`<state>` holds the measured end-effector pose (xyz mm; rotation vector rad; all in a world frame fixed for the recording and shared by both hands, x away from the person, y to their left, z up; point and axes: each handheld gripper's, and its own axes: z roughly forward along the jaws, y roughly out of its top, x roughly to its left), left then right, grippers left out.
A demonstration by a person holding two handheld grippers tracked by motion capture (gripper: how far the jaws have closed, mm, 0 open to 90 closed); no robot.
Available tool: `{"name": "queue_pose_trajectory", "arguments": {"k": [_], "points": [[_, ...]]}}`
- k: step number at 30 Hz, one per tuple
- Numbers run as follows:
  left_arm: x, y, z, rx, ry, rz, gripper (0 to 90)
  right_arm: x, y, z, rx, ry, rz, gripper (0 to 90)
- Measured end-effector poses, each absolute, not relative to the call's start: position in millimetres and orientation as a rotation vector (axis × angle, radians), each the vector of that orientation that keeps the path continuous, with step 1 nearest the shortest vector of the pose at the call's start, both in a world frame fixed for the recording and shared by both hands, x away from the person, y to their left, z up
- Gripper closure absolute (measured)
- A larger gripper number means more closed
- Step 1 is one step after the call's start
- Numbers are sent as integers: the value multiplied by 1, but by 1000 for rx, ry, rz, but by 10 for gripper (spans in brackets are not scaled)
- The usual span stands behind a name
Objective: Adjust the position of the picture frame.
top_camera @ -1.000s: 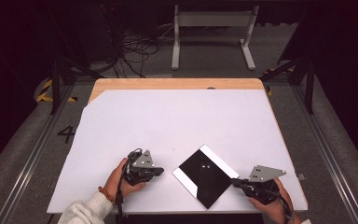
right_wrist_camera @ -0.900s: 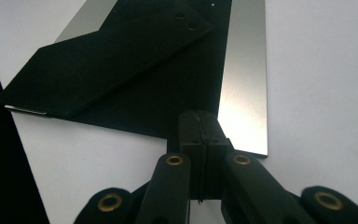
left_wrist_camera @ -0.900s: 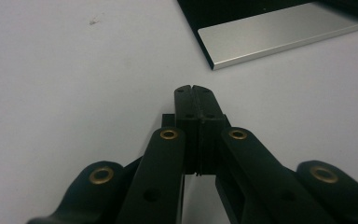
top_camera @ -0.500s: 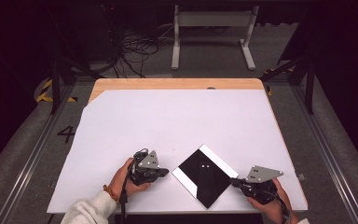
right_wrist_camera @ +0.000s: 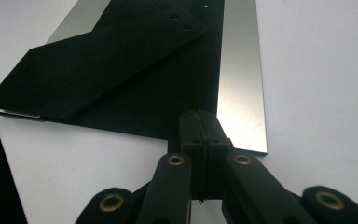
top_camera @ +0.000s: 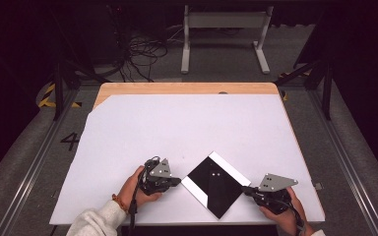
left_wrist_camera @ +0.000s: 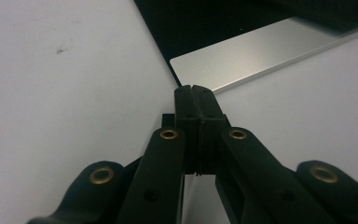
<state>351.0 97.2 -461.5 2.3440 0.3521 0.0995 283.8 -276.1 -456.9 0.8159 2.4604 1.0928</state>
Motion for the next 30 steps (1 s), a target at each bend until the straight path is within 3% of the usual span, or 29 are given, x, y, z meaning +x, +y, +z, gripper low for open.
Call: {"name": "queue_pose_trajectory", "arguments": {"k": [30], "points": [[340, 87, -462, 2360, 298, 168, 897, 297, -270, -457, 852, 2435, 1089, 900]]}}
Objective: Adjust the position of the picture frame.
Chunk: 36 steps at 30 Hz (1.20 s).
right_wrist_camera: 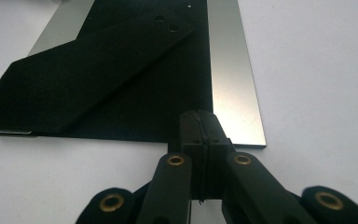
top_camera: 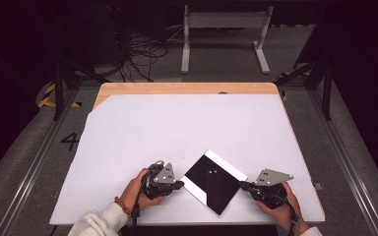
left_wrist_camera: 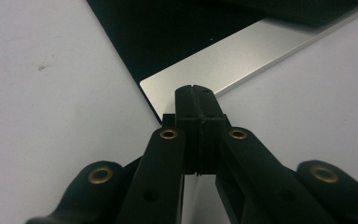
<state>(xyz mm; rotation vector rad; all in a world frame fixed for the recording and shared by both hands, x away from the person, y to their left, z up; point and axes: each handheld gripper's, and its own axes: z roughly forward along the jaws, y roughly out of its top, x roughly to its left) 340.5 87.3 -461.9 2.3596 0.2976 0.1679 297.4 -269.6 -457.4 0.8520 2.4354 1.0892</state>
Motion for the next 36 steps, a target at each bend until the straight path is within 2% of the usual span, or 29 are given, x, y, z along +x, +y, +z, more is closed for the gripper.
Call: {"name": "queue_pose_trajectory", "arguments": {"k": [36], "points": [[343, 89, -463, 2351, 310, 153, 898, 309, -267, -457, 877, 2425, 1075, 900]]}}
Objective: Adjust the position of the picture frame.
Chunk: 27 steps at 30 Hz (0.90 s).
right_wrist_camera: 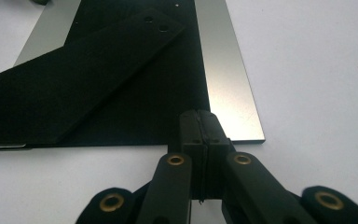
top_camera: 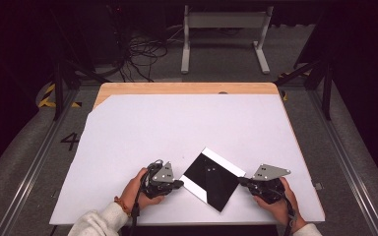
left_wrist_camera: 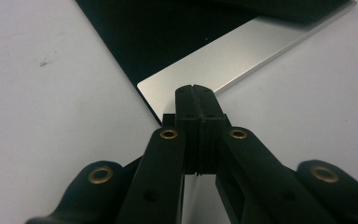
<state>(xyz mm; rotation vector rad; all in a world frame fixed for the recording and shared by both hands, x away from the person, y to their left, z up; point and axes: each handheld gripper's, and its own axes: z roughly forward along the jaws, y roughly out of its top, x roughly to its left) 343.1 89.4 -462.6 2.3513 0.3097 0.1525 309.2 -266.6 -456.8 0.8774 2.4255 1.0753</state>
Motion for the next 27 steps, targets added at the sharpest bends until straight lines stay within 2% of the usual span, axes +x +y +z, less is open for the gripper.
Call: {"name": "queue_pose_trajectory", "arguments": {"k": [27], "points": [[344, 91, -461, 2379, 283, 179, 897, 333, -257, -456, 897, 2416, 1063, 900]]}}
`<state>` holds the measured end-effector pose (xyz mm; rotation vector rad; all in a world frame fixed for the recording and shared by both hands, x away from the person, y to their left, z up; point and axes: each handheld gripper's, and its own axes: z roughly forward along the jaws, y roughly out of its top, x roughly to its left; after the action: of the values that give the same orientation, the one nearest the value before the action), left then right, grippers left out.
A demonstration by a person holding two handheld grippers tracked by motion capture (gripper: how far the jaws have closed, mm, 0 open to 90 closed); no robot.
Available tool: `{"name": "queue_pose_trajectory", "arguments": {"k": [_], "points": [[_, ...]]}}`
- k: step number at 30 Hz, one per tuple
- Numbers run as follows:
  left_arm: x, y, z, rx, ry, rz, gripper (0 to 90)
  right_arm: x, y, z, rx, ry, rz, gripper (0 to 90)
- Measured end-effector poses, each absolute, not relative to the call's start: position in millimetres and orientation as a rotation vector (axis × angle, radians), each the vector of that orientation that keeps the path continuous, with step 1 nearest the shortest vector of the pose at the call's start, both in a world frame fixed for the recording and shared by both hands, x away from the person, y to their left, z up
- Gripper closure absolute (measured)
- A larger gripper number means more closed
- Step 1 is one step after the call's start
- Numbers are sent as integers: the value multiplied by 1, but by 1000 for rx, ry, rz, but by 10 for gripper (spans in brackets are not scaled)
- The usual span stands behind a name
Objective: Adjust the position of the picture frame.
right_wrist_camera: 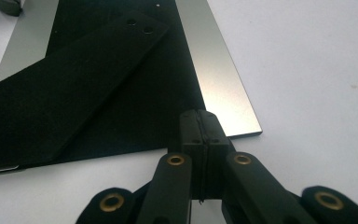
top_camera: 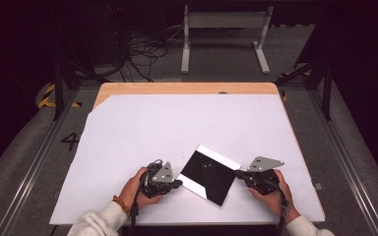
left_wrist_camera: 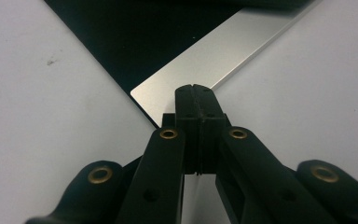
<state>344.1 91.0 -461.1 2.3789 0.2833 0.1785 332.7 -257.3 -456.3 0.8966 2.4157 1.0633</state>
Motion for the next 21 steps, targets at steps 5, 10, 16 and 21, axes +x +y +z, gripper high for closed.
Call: {"name": "queue_pose_trajectory", "arguments": {"k": [5, 10, 16, 21], "points": [[344, 91, -461, 2378, 283, 181, 897, 338, -254, -456, 897, 2416, 1056, 900], [344, 91, -462, 2374, 280, 180, 897, 343, -252, -456, 898, 2420, 1058, 900], [344, 91, -462, 2371, 284, 182, 897, 345, -251, -456, 895, 2418, 1058, 900], [342, 91, -460, 2387, 296, 191, 895, 351, -248, -456, 886, 2419, 1043, 900]]}}
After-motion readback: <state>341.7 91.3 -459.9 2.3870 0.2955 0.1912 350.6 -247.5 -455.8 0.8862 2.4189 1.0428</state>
